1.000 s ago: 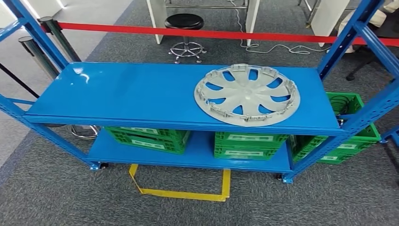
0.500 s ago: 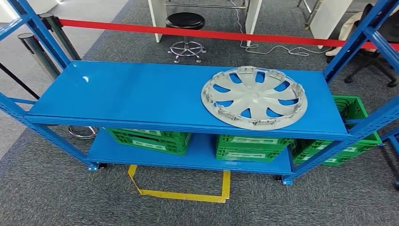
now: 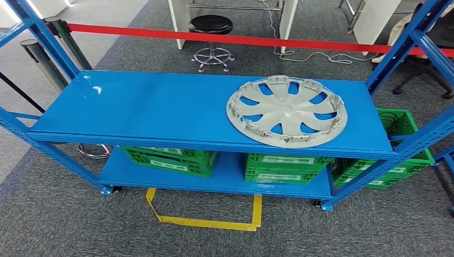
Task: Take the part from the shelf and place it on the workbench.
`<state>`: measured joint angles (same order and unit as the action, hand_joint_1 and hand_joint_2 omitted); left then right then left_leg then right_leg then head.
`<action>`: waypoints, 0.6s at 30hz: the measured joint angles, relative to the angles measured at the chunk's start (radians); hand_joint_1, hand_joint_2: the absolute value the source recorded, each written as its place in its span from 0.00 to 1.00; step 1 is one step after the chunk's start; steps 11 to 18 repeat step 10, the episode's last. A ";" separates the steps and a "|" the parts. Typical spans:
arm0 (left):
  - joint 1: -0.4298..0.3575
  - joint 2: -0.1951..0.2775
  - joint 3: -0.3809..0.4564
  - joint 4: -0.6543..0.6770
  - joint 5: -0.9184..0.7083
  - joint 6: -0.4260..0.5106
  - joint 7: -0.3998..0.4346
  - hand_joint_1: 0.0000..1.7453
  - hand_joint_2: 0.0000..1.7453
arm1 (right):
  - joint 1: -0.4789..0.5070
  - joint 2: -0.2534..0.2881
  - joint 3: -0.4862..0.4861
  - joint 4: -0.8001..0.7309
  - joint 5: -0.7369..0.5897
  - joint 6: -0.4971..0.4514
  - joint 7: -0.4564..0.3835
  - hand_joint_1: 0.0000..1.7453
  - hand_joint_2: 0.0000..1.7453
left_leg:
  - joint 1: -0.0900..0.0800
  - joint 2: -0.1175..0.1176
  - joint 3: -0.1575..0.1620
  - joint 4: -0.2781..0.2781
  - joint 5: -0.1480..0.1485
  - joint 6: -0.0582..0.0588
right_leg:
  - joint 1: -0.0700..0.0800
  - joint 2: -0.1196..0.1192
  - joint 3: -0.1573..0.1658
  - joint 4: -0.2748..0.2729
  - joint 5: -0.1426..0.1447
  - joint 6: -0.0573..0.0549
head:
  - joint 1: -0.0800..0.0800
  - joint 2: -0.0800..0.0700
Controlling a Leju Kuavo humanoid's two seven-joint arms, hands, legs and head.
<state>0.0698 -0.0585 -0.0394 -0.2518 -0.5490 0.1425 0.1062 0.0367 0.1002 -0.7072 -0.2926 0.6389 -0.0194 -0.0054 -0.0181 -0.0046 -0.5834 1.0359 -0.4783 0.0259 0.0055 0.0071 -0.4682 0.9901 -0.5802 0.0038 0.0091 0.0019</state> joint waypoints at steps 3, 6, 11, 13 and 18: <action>0.007 0.005 0.002 -0.012 0.057 -0.014 -0.011 0.00 0.00 | 0.011 -0.009 0.069 -0.009 -0.066 0.002 0.001 0.00 0.00 | 0.001 0.000 0.000 0.000 0.000 0.000 | 0.001 0.000 0.000 0.000 0.000 0.000 | 0.000 0.000; 0.015 0.010 0.004 -0.025 0.115 -0.029 -0.022 0.00 0.00 | 0.023 -0.019 0.141 -0.019 -0.133 0.004 0.001 0.00 0.00 | 0.001 0.000 0.000 0.000 0.000 0.000 | 0.001 0.000 0.000 0.000 -0.001 0.000 | 0.000 0.000; 0.025 0.016 0.011 -0.041 0.186 -0.046 -0.035 0.00 0.00 | 0.037 -0.030 0.228 -0.031 -0.215 0.008 0.002 0.00 0.00 | 0.001 0.000 0.000 0.000 0.000 0.000 | 0.001 0.000 0.000 0.000 -0.001 0.000 | 0.000 0.000; 0.025 0.016 0.011 -0.041 0.186 -0.046 -0.035 0.00 0.00 | 0.037 -0.030 0.228 -0.031 -0.215 0.008 0.002 0.00 0.00 | 0.001 0.000 0.000 0.000 0.000 0.000 | 0.001 0.000 0.000 0.000 -0.001 0.000 | 0.000 0.000; 0.025 0.016 0.011 -0.041 0.186 -0.046 -0.035 0.00 0.00 | 0.037 -0.030 0.228 -0.031 -0.215 0.008 0.002 0.00 0.00 | 0.001 0.000 0.000 0.000 0.000 0.000 | 0.001 0.000 0.000 0.000 -0.001 0.000 | 0.000 0.000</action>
